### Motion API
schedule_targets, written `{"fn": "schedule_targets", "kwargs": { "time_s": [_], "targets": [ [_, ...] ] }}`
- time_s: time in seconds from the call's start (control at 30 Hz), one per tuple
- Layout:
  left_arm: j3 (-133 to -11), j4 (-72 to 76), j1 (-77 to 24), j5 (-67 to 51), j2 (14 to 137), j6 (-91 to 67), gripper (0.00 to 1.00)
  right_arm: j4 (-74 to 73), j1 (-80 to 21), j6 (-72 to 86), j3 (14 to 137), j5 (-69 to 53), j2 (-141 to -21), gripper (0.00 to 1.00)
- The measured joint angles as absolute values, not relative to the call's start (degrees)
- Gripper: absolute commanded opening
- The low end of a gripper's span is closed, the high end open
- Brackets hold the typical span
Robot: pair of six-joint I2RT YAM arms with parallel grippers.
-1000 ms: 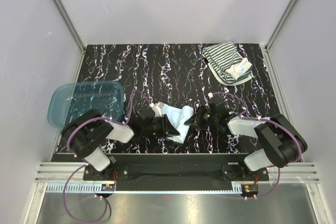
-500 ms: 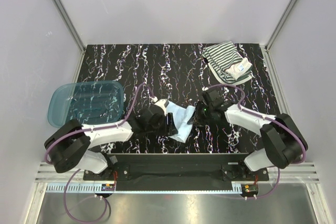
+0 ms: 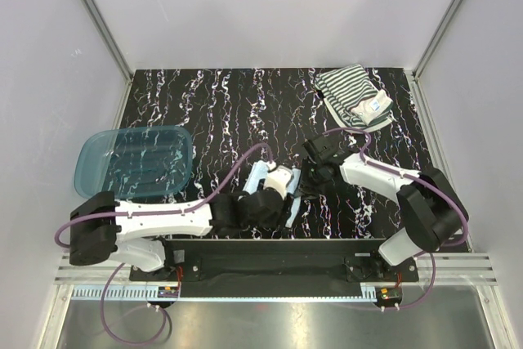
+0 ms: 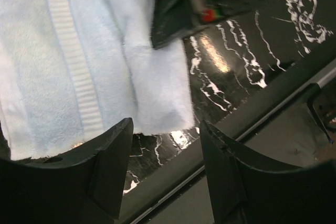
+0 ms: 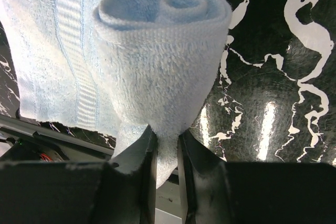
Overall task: Roll the towels
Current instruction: Roll the towel
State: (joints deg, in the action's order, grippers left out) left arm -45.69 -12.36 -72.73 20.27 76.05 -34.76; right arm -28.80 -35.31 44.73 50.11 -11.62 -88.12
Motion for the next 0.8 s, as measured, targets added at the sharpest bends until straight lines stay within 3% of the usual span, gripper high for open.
{"fn": "schedule_targets", "kwargs": {
  "time_s": [0.2,0.8],
  "targets": [
    [-51.1,-12.8,-78.2,23.7,81.2,-31.3,0.57,-29.8,-35.4,44.7,51.0,-11.6,-89.0,0.19],
    [-56.3,-17.0,-78.3,27.8,97.3,-32.1,0.54,-30.5,-35.6,44.2,51.2,-11.6,-89.0,0.19]
  ]
}}
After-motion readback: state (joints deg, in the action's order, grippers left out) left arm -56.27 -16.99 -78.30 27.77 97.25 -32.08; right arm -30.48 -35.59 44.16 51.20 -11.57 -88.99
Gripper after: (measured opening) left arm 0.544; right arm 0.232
